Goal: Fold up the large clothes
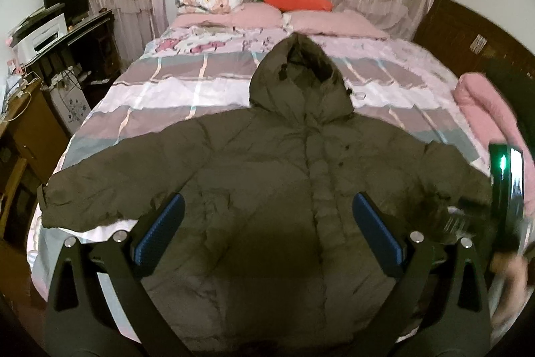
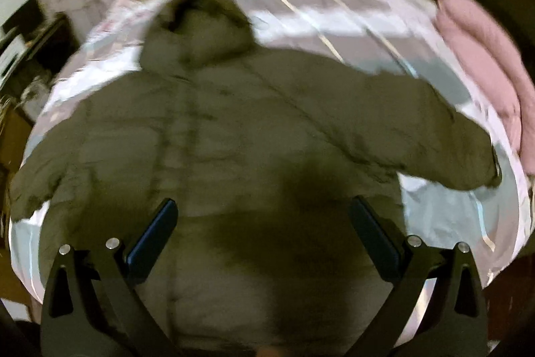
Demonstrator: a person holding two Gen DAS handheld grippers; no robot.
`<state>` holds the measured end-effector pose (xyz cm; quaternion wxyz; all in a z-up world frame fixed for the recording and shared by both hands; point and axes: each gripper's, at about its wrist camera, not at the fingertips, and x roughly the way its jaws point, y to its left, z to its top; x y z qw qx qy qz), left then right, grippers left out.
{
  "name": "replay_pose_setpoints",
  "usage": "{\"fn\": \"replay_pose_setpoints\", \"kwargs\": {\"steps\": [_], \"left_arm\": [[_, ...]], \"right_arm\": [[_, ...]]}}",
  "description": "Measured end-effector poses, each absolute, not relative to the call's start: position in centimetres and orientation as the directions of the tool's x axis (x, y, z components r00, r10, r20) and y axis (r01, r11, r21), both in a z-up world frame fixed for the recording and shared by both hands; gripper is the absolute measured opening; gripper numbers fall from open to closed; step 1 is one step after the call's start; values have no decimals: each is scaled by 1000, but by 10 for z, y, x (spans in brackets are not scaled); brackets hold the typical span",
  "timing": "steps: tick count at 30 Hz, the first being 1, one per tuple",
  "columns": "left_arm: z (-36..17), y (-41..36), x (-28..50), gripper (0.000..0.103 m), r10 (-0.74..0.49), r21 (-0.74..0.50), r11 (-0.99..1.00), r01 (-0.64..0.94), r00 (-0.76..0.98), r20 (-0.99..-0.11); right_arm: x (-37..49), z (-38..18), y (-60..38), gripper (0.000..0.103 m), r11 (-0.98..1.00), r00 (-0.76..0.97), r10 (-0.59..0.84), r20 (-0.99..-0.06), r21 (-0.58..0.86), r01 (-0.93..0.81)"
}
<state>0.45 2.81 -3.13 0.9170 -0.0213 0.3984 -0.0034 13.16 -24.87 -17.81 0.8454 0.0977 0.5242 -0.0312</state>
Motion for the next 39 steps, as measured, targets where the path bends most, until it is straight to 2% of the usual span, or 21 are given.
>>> {"fn": "replay_pose_setpoints", "kwargs": {"steps": [3,6,8,10,14,17,19,20,21,22,23,24,25,26,27,28,32,35,37,39], "left_arm": [[-38,26,14,101,-8,-23,1000,-14,647,-763],[-49,25,30,101,7,-17,999,-34,602,-798],[-61,18,47,101,14,-9,999,-38,561,-828],[-72,10,60,101,16,-3,999,-36,525,-851],[-96,-24,83,101,45,65,998,25,484,-874],[-111,-46,88,101,75,130,987,93,451,-889],[-117,-50,86,101,56,115,987,115,419,-906],[-119,-50,87,101,41,99,988,122,405,-913],[-120,-50,85,101,18,73,989,130,385,-923],[-120,-51,86,101,12,67,989,131,383,-924],[-119,-50,84,101,11,65,989,130,384,-923],[-119,-49,84,101,15,69,989,127,388,-921],[-118,-47,83,101,22,77,990,123,393,-919],[-117,-45,81,101,25,77,990,117,394,-919],[-116,-42,79,101,21,70,991,113,389,-921],[-117,-39,79,101,10,55,992,109,379,-925],[-116,-30,78,101,-42,-15,997,82,342,-939],[-109,-28,77,101,-24,0,998,65,372,-928],[-103,-29,78,101,8,39,997,70,400,-916],[-99,-28,79,101,17,48,997,65,407,-913]], "right_arm": [[161,-203,-346,102,883,366,91,-926,245,400],[164,-238,-447,102,643,343,232,-910,408,647],[153,-254,-505,102,498,365,224,-904,428,754],[139,-259,-545,102,420,376,170,-911,412,808],[111,-274,-589,102,285,393,158,-906,423,860],[97,-288,-605,102,261,327,149,-933,356,897],[89,-289,-608,100,248,330,150,-932,359,900],[87,-286,-609,96,241,344,145,-928,371,897],[86,-282,-609,84,252,351,142,-925,377,891],[88,-279,-607,76,264,350,139,-927,375,889],[88,-276,-604,73,280,347,138,-928,372,885],[89,-274,-600,66,293,339,142,-930,367,883],[87,-276,-597,52,300,333,147,-931,363,882],[87,-279,-597,43,308,326,158,-932,360,881],[85,-279,-595,24,310,327,158,-932,361,879],[83,-278,-596,10,309,336,153,-929,368,877],[76,-236,-598,4,313,474,-11,-880,447,838],[81,-176,-578,4,428,634,-123,-764,535,728],[87,-136,-549,4,565,720,-129,-682,546,619],[98,-108,-514,4,675,785,-68,-615,552,490]]}}
